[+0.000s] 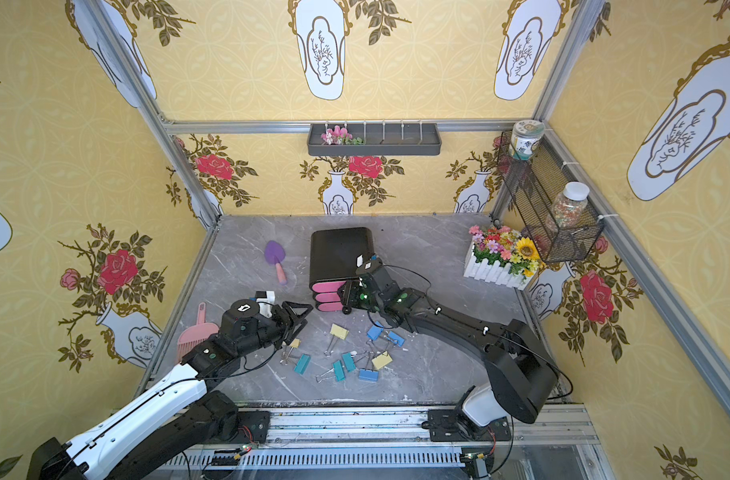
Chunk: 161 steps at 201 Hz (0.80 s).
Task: Put the binder clips in the drawer according to color
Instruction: Open the drawer in the storage box.
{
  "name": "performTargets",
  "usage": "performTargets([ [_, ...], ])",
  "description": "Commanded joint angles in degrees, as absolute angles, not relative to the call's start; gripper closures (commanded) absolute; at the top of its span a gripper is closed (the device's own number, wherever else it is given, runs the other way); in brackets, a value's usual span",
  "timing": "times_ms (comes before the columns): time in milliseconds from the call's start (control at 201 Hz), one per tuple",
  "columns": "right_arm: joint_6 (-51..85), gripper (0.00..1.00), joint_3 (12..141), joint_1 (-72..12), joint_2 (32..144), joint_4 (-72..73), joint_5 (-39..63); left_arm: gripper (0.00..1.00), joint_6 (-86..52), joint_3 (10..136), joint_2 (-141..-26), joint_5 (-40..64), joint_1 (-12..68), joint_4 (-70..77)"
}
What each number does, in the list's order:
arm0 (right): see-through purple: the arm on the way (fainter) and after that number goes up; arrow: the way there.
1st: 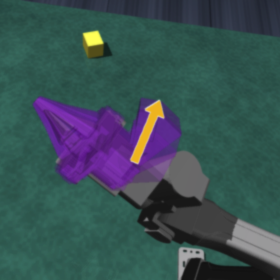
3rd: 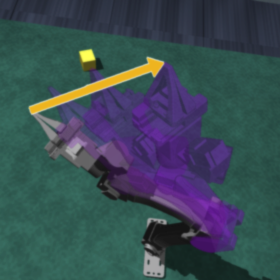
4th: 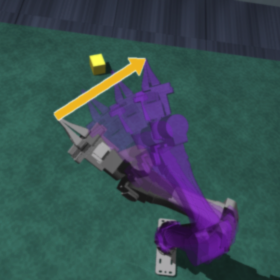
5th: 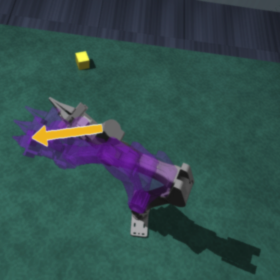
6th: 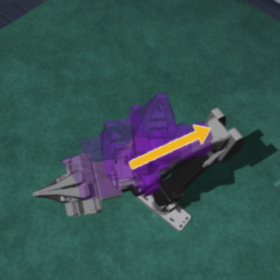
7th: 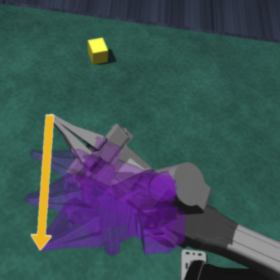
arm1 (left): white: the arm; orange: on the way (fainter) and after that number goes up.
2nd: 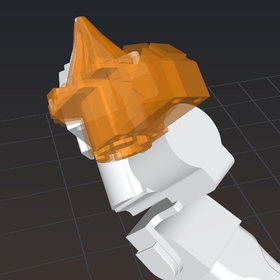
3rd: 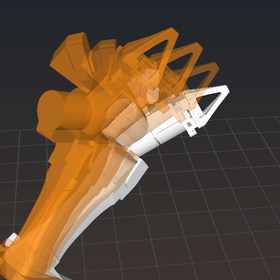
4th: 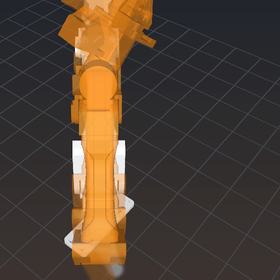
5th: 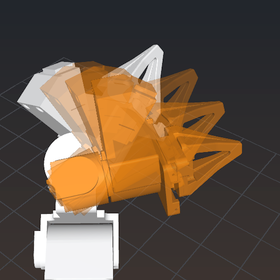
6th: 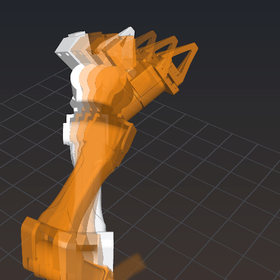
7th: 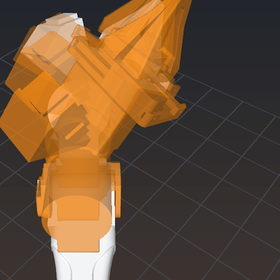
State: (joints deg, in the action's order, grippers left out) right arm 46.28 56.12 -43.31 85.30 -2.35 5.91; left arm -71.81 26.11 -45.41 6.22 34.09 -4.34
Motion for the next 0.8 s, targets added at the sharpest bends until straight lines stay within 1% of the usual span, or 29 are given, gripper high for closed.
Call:
performTargets([
  [0, 46.7, 0.54, 57.2, -43.1, 86.0, 1.1, 5.7, 0.38, -71.7, 25.7, -45.5, 6.6, 34.1, -2.9],
  [314, 46.9, 0.6, 58.3, -43.1, 88.0, 1.1, 6.1, 0.38, -71.9, 25.2, -45.3, 6.7, 34.1, -2.8],
  [478, 47.6, 0.67, 57.7, -43.1, 88.3, 1.7, 6.2, 0.38, -72.1, 24.8, -45.0, 6.6, 34.1, -2.7],
  [632, 48.2, 0.73, 56.7, -43.4, 87.2, 1.9, 6.0, 0.38, -72.2, 24.5, -44.8, 6.5, 34.1, -2.6],
  [797, 49.6, 0.74, 54.2, -45.0, 84.3, 1.7, 5.1, 0.38, -72.5, 24.4, -44.6, 6.3, 34.1, -2.6],
])
